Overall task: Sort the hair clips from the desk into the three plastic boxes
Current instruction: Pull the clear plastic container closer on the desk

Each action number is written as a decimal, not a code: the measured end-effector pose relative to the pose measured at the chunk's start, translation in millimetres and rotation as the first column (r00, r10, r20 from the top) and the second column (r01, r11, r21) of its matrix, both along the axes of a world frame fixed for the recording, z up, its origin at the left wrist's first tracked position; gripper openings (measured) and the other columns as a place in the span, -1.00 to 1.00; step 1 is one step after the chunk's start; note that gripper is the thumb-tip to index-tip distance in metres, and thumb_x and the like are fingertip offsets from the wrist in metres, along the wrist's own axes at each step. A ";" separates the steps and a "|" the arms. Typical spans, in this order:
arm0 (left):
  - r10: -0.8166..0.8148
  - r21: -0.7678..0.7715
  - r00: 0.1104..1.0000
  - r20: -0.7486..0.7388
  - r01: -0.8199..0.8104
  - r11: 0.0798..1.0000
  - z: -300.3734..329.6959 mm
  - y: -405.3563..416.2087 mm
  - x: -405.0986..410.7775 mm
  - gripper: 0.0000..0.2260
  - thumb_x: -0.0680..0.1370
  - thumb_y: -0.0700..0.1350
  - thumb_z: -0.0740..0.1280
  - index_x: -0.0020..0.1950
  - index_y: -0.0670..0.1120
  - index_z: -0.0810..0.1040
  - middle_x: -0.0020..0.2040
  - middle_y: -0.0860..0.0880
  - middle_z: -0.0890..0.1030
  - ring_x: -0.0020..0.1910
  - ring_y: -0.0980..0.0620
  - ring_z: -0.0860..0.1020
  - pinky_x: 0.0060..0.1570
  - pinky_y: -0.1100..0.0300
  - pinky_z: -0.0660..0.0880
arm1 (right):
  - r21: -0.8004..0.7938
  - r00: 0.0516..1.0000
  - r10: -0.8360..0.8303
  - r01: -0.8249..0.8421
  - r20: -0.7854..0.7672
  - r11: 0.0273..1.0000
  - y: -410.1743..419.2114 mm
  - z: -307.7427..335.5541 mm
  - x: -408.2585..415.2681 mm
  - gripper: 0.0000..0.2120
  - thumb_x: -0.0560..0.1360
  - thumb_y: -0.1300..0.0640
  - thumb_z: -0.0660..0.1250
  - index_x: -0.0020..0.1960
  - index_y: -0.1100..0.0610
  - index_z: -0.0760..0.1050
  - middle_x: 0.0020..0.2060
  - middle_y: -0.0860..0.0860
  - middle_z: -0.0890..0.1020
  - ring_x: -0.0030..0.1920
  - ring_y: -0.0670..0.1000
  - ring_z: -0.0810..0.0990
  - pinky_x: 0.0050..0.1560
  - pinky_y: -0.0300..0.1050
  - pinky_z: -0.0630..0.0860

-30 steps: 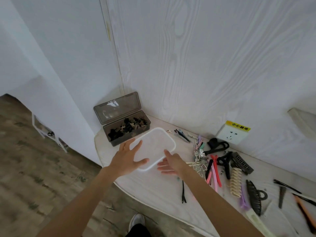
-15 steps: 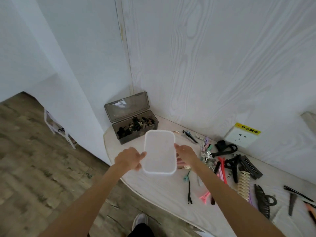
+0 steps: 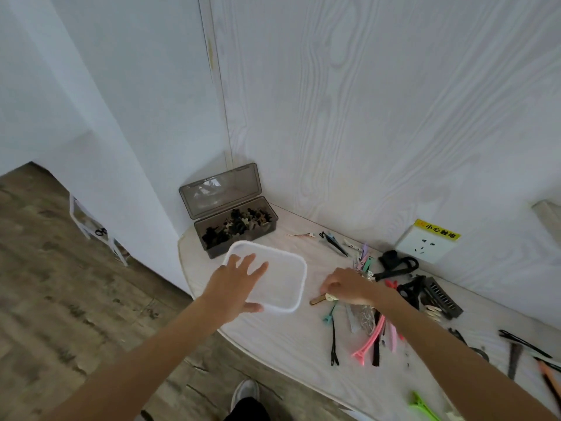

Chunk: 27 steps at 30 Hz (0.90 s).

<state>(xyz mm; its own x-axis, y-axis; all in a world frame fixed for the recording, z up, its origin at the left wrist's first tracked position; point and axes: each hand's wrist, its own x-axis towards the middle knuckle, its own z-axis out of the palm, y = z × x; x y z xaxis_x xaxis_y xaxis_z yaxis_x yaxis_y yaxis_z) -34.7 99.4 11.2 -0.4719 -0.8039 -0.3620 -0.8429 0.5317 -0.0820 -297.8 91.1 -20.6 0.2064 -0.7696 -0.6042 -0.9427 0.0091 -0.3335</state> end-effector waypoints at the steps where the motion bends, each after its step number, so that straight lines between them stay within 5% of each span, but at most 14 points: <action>1: 0.054 -0.042 0.998 -0.012 -0.054 0.998 0.4 3.6 -7.8 -0.24 0.47 0.33 0.17 0.53 0.03 -0.06 0.52 -0.11 0.06 0.44 -0.20 0.16 0.23 0.02 0.40 | -0.002 1.000 -0.018 0.018 0.020 1.000 7.8 -0.8 -6.7 -0.72 0.58 0.12 0.12 0.15 0.04 0.57 0.15 0.05 0.58 -0.13 -0.11 0.54 0.24 -0.05 0.43; 5: 0.337 -0.006 0.922 -0.190 -0.344 0.939 -1.0 6.0 -46.7 -0.31 0.48 0.36 0.06 0.50 -0.01 0.11 0.43 -0.18 0.19 0.29 -0.15 0.36 0.06 0.09 0.49 | -0.152 0.999 -0.024 0.028 0.029 0.988 18.8 0.0 -7.8 -0.71 0.59 0.15 0.10 0.16 0.06 0.55 0.16 0.01 0.58 0.11 -0.02 0.55 0.27 -0.08 0.41; 8: 0.391 0.119 0.890 -0.236 -0.373 0.920 3.1 -7.1 -61.5 -0.44 0.58 0.23 0.03 0.49 -0.02 0.15 0.46 -0.23 0.13 0.21 -0.13 0.50 0.10 0.07 0.47 | -0.280 0.982 -0.180 0.187 0.051 0.942 20.6 1.4 3.1 -0.71 0.55 0.26 0.12 0.14 0.08 0.54 0.12 0.01 0.57 0.16 0.02 0.51 0.26 -0.06 0.41; 11: 0.274 0.147 0.936 -0.220 -0.246 0.958 9.3 -25.9 -42.5 -0.54 0.59 0.12 0.14 0.48 0.08 0.22 0.46 -0.14 0.22 0.36 -0.10 0.35 0.27 0.03 0.35 | 0.038 0.872 -0.406 0.412 0.274 0.910 22.1 11.6 10.2 -0.74 0.47 0.32 0.26 0.13 0.13 0.51 0.06 0.04 0.58 -0.04 -0.04 0.58 0.00 -0.22 0.53; 13: 0.176 0.207 0.966 -0.190 -0.136 0.969 6.0 -28.8 -23.3 -0.48 0.58 0.14 0.16 0.51 0.13 0.10 0.53 -0.10 0.06 0.49 -0.12 0.08 0.40 -0.05 0.16 | 0.470 0.667 -0.608 0.410 0.430 0.782 26.3 24.3 23.9 -0.67 0.45 0.19 0.38 0.20 0.18 0.46 0.04 0.06 0.60 -0.08 -0.05 0.60 -0.06 -0.27 0.54; 15: 0.132 0.229 0.976 -0.172 -0.090 0.969 -0.5 -21.8 -12.9 -0.50 0.62 0.13 0.04 0.52 0.16 -0.06 0.55 -0.05 -0.13 0.53 -0.09 -0.13 0.46 -0.06 0.02 | 0.639 0.506 -0.745 0.409 0.435 0.651 26.3 23.3 38.3 -0.60 0.46 -0.03 0.36 0.17 0.22 0.46 0.01 0.08 0.62 -0.05 0.00 0.62 -0.03 -0.20 0.55; 19: 0.061 0.132 0.990 -0.124 -0.044 0.990 3.0 -17.9 -12.7 -0.57 0.65 0.03 -0.07 0.52 0.17 -0.07 0.56 -0.04 -0.10 0.53 -0.09 -0.11 0.47 -0.05 0.02 | 0.610 0.421 -0.835 0.572 0.356 0.548 20.4 15.4 55.4 -0.64 0.57 -0.07 0.18 -0.01 0.24 0.50 -0.17 0.10 0.63 -0.21 0.01 0.62 -0.13 -0.16 0.55; 22: 0.015 0.176 0.999 -0.035 -0.009 0.984 14.4 -23.1 -16.6 -0.56 0.65 0.08 -0.09 0.53 0.14 -0.08 0.56 -0.07 -0.10 0.52 -0.15 -0.09 0.47 -0.06 0.01 | 0.700 0.332 -0.879 0.535 0.341 0.474 19.9 14.5 55.3 -0.70 0.57 0.00 0.19 -0.03 0.26 0.46 -0.12 0.14 0.63 -0.17 0.06 0.64 -0.21 -0.15 0.57; 27: 0.021 0.233 1.000 0.007 -0.022 0.972 19.2 -21.9 -18.5 -0.24 0.45 0.39 0.14 0.53 0.15 -0.10 0.55 -0.06 -0.12 0.52 -0.15 -0.10 0.42 -0.10 0.09 | 0.719 0.250 -0.883 0.512 0.398 0.469 28.5 15.2 62.1 -0.68 0.59 -0.01 0.14 -0.04 0.25 0.45 -0.16 0.13 0.59 -0.19 0.05 0.61 -0.25 -0.16 0.54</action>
<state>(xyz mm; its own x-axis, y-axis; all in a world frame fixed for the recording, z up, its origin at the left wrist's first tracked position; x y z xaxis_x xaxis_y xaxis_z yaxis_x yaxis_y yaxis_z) -53.2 77.5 30.4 -0.4534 -0.7069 -0.5428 -0.8544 0.5183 0.0387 -235.6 119.6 -5.4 0.1538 -0.5577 -0.8157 0.0425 0.8285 -0.5584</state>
